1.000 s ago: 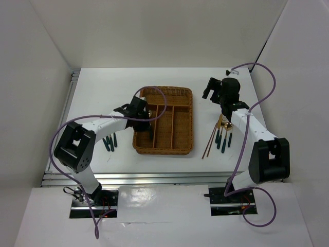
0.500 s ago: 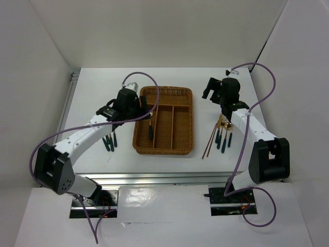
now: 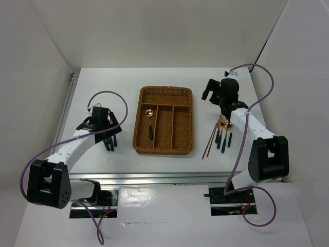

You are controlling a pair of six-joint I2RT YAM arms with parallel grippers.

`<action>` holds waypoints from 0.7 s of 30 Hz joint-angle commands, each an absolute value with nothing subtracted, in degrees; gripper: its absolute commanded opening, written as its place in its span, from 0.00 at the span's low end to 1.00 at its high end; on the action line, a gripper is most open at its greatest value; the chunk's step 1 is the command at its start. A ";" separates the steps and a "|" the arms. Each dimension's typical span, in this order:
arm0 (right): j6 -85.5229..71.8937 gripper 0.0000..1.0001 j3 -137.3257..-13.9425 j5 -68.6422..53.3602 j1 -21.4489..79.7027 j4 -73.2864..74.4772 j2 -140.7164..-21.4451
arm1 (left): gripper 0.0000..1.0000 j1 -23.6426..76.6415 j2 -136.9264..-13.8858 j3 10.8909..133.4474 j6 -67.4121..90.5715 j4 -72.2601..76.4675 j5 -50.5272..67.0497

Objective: Sort the eating utensils into containers

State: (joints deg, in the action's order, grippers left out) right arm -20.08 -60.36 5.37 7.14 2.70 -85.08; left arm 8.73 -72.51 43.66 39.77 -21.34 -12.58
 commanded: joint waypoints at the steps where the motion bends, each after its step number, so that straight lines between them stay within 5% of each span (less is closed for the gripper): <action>1: -20.65 1.00 -61.17 4.83 7.21 2.99 -85.43 | 0.97 6.60 -68.56 42.19 44.11 -20.30 -16.17; 21: -20.65 1.00 -61.70 4.83 7.21 2.99 -87.71 | 0.70 -4.57 -74.18 36.91 45.44 -18.20 -10.81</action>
State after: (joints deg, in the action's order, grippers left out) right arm -20.32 -60.36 4.93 7.14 3.62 -86.91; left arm -4.05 -74.11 36.84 45.34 -20.71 -11.64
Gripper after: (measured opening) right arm 0.994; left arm 0.707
